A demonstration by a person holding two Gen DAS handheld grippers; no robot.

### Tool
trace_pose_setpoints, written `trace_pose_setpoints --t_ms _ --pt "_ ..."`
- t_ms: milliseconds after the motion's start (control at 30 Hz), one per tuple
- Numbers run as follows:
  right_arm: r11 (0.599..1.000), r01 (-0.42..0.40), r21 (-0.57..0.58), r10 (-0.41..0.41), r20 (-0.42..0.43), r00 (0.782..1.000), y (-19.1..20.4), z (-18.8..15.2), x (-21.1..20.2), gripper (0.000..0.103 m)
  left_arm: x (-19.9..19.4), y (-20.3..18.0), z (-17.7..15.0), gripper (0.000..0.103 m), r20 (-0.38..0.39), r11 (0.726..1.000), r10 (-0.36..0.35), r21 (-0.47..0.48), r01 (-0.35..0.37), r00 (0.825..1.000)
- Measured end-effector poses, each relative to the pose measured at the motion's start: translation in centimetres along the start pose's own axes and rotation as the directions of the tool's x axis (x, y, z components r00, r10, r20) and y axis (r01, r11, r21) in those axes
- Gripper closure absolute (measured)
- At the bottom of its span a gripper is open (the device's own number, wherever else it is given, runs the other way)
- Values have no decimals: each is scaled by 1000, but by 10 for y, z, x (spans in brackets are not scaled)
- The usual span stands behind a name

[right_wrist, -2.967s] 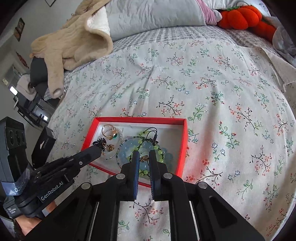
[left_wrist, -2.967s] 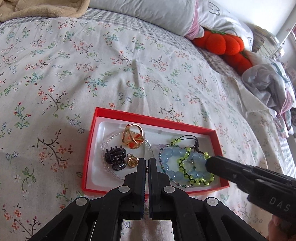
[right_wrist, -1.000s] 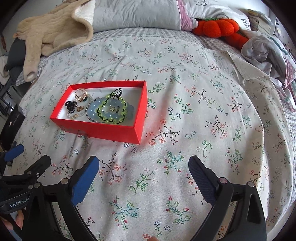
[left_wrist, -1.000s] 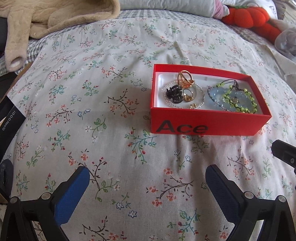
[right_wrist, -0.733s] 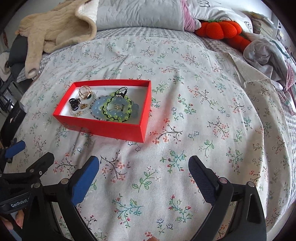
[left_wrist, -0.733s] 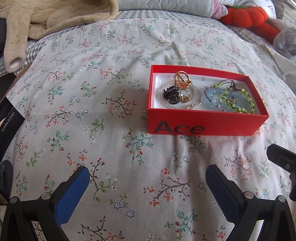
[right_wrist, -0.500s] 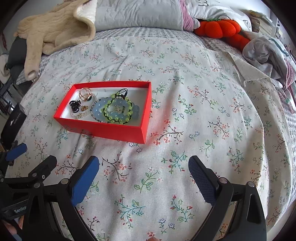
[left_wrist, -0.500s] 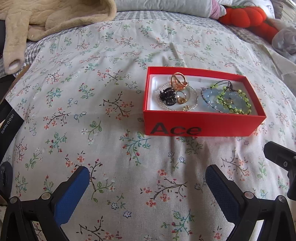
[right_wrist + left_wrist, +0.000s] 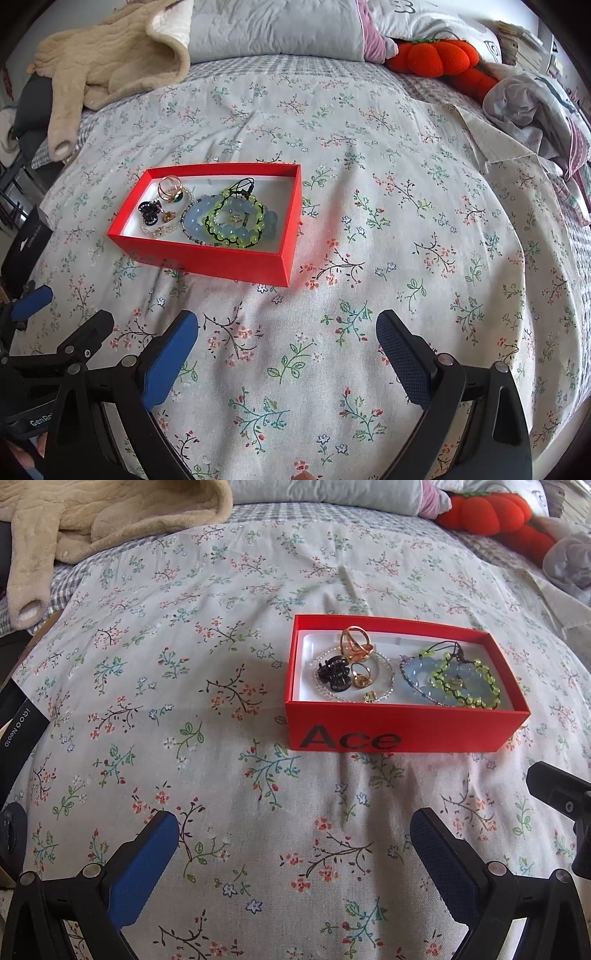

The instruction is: Organize jewelry

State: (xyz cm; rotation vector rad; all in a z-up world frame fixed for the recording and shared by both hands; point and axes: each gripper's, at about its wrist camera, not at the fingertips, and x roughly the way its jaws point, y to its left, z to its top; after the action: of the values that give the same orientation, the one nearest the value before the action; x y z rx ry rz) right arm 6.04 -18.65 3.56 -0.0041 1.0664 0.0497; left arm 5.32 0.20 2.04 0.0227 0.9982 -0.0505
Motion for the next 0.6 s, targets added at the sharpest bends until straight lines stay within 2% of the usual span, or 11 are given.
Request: trace_pose_setpoints --t_ms 600 --pt "1000 3 20 -3 -5 1000 -7 1 -1 4 -1 -2 0 0 2 1000 1 8 -1 1000"
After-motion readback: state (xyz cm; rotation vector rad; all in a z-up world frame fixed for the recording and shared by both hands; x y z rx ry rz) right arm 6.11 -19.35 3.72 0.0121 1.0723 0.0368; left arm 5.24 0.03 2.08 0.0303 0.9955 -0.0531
